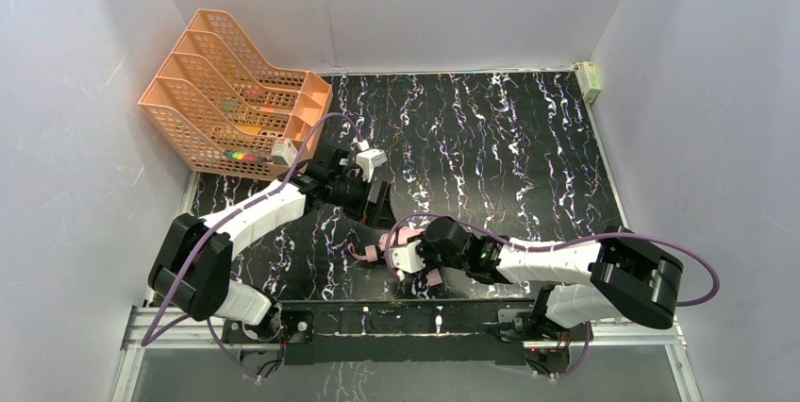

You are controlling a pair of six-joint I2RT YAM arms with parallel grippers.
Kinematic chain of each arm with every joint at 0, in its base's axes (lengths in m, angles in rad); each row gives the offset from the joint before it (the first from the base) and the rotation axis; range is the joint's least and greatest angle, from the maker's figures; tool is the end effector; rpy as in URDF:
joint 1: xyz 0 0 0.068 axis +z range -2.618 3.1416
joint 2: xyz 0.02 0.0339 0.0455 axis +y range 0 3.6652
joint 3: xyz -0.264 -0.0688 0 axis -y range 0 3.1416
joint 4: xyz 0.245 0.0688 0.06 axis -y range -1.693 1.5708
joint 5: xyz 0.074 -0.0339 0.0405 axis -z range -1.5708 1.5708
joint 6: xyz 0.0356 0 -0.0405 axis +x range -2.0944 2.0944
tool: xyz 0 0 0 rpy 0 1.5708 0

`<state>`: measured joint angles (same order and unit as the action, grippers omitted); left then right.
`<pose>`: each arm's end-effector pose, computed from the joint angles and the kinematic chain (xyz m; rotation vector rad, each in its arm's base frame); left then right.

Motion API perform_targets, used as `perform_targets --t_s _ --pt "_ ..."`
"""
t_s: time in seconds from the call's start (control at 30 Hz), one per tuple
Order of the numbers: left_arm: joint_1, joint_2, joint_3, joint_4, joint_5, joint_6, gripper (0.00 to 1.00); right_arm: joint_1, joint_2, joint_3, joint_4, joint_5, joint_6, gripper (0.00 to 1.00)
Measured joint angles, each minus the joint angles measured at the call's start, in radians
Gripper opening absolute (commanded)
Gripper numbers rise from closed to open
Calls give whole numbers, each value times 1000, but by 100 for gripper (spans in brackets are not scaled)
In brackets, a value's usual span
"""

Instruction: Put away the umbrella

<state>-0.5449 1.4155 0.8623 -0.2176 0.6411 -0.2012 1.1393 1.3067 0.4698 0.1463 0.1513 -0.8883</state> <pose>0.2393 -0.1699 0.2252 0.7406 2.3017 -1.1092 0.1069 0.2193 0.1570 -1.8681 1.2581 -0.0366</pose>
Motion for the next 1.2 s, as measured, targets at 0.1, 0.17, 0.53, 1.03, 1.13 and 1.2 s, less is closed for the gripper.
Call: perform_targets --t_s 0.1,0.17,0.53,1.03,1.13,1.2 --pt "0 21 -24 32 24 -8 98 0 0 -6 11 -8 -35 0" --pt "-2 26 -49 50 33 -14 98 0 0 -8 16 -18 -68 0" --pt "-55 26 -219 206 30 -110 98 0 -9 -55 95 -112 -220 0" --pt "-184 87 -221 316 1 -159 86 -2 -12 -70 120 -140 -285 0" --pt "-194 81 -223 315 -23 -165 79 -6 -21 -76 119 -153 -293 0" --pt "-201 78 -224 310 -40 -170 77 -11 -26 -77 114 -161 -297 0"
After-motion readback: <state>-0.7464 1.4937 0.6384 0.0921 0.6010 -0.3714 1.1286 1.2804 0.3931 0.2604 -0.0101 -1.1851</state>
